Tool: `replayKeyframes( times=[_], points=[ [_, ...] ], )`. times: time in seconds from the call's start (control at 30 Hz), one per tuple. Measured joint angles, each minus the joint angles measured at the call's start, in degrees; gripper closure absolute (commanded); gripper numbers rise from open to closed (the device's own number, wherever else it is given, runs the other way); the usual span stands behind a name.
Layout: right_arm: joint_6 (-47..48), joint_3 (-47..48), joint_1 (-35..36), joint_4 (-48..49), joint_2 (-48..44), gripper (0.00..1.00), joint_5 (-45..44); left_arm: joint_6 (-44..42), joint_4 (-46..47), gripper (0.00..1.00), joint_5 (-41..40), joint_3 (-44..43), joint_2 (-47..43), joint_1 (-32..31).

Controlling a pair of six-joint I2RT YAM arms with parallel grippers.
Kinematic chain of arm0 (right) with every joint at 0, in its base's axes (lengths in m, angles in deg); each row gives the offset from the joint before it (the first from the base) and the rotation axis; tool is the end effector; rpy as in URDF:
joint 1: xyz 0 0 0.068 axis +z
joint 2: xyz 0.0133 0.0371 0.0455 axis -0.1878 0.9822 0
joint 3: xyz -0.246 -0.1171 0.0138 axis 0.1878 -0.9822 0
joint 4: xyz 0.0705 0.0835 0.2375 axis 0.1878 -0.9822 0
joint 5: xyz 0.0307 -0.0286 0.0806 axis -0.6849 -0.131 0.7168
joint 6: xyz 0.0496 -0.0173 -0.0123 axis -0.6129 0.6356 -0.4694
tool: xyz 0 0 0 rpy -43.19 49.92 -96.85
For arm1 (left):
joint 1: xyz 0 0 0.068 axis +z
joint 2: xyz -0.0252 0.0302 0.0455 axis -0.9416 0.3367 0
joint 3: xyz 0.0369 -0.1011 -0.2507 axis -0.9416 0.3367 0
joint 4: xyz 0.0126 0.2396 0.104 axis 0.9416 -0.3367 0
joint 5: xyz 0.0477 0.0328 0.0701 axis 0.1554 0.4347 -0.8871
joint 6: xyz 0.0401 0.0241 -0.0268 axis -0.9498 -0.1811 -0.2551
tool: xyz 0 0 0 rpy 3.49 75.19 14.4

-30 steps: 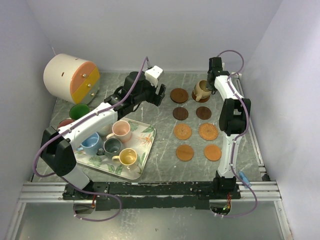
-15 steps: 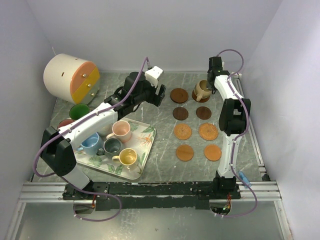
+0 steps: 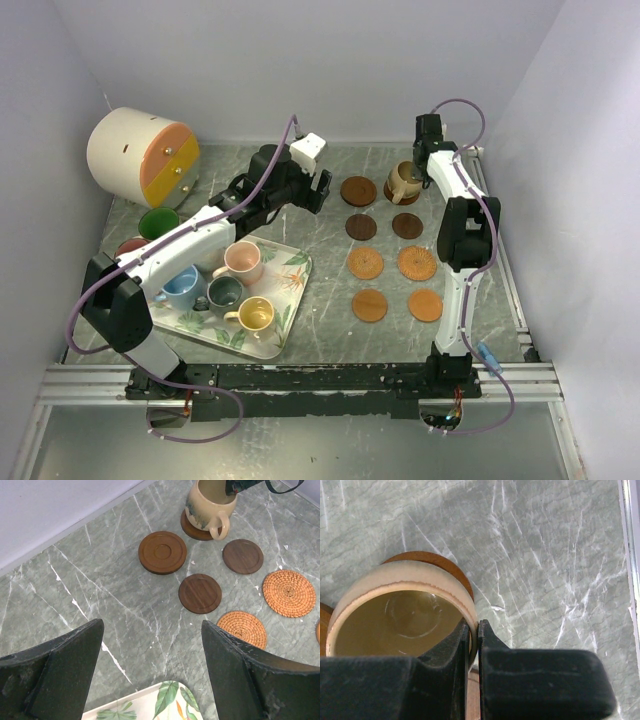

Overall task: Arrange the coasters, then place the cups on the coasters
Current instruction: Place the cup on the coaster.

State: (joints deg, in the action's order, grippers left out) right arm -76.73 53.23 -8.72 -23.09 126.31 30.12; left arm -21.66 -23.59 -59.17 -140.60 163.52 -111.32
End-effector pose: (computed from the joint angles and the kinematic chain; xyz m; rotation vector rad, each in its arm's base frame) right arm 0.5057 0.0079 0.2206 0.3196 2.4184 -0.2773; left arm 0.2910 -0.2506 0.3480 0.6307 1.8217 -0.4483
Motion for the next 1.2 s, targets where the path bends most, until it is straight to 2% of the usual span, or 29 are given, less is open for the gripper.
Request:
replayKeyframes(
  times=[0.5, 0.8, 1.2],
  points=[
    [0.6, 0.0, 0.6, 0.0, 0.0, 0.99, -0.9, 0.0, 0.0, 0.09, 0.1, 0.0, 0.0, 0.0],
    [0.6, 0.0, 0.6, 0.0, 0.0, 0.92, -0.9, 0.0, 0.0, 0.09, 0.2, 0.0, 0.0, 0.0],
    [0.6, 0.0, 0.7, 0.0, 0.0, 0.90, -0.8, 0.0, 0.0, 0.09, 0.3, 0.0, 0.0, 0.0]
  ],
)
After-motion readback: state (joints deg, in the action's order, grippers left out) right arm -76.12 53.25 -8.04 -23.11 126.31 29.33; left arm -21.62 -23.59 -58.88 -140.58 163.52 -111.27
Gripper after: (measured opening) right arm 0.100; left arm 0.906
